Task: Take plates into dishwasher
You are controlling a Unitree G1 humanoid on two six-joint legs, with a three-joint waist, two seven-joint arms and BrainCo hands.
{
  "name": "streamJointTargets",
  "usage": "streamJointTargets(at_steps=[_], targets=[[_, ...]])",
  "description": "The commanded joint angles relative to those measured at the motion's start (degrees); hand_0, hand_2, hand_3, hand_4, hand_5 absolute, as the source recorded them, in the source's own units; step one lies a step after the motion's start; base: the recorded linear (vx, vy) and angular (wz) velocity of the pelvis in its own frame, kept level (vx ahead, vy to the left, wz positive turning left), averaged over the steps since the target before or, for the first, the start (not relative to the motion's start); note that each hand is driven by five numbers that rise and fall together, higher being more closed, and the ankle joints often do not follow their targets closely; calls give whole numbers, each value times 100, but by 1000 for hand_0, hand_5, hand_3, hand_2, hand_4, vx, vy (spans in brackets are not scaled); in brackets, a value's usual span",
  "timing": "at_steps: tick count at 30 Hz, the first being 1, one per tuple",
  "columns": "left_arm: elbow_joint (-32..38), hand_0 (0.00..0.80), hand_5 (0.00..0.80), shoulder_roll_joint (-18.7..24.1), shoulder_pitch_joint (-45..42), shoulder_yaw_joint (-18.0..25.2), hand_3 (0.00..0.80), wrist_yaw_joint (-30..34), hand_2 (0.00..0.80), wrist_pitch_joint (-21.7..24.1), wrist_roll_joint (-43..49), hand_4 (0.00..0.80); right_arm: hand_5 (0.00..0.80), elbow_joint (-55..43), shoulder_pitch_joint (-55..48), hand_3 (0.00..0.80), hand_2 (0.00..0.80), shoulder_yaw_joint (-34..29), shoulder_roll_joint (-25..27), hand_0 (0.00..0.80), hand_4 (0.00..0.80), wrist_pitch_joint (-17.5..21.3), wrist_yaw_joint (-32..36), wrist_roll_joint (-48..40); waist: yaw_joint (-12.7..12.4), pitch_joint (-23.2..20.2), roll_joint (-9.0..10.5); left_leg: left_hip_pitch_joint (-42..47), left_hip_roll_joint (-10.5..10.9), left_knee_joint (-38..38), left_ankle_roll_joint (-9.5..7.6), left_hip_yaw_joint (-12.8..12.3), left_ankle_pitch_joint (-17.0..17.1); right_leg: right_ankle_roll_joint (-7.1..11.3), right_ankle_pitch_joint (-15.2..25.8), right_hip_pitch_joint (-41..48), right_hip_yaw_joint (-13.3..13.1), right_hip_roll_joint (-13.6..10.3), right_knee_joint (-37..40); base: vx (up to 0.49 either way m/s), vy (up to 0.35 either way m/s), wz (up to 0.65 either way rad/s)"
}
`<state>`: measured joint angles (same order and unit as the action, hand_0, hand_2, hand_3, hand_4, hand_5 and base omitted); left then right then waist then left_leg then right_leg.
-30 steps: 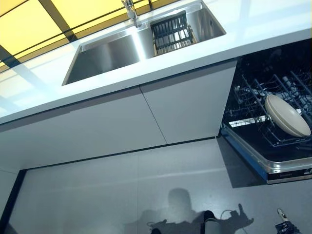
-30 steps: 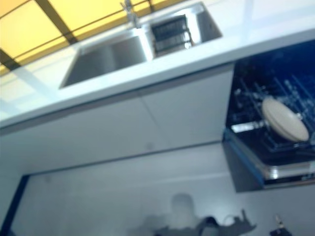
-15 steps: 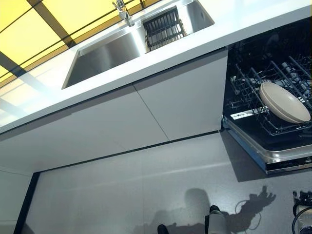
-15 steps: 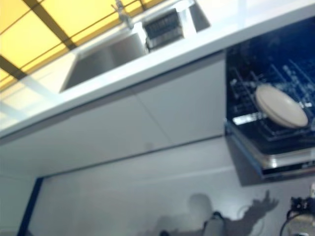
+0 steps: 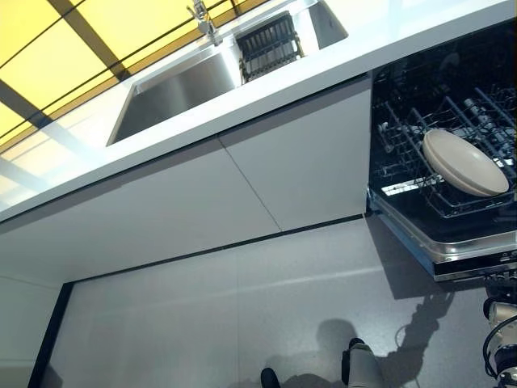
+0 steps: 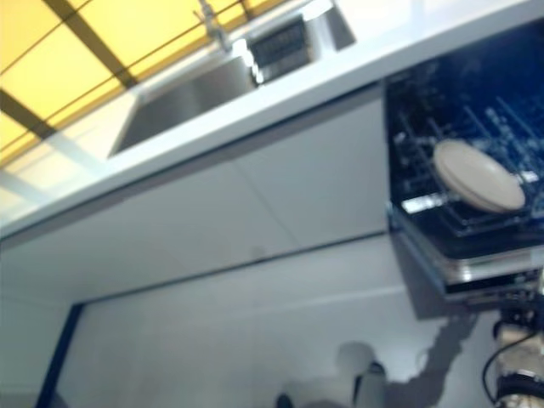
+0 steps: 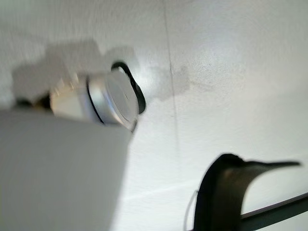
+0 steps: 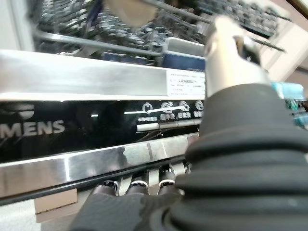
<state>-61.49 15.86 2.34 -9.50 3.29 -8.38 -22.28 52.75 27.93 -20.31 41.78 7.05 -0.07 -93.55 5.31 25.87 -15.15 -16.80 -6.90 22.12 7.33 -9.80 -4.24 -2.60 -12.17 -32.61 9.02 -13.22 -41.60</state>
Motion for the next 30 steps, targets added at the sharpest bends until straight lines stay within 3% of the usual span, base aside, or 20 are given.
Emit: streamJointTargets(at_steps=[1,13,30], targets=[[258,0,0,326,-299,-46,0,-134,0,-130,-262,0,0,-572,1264,0,0,382,451,0,0,-346,329,420,-325,108,184,-487,188,1162,-471,55,-95,-32,-555,635,140,-11,-109,1,-76,-2],[430,0,0,506,-433,-54,0,-67,0,-224,-168,0,0,-539,2716,0,0,1320,775,0,0,-343,247,993,-717,127,239,-444,134,941,-353,232,264,-118,-632,865,386,9,-123,9,-50,-10],[275,0,0,559,-468,-71,0,-53,0,-120,-22,0,0,-233,2977,0,0,1425,1095,0,0,-381,-29,1007,-922,-44,498,-41,100,689,-343,296,191,-84,-561,1484,615,23,254,25,-10,11]])
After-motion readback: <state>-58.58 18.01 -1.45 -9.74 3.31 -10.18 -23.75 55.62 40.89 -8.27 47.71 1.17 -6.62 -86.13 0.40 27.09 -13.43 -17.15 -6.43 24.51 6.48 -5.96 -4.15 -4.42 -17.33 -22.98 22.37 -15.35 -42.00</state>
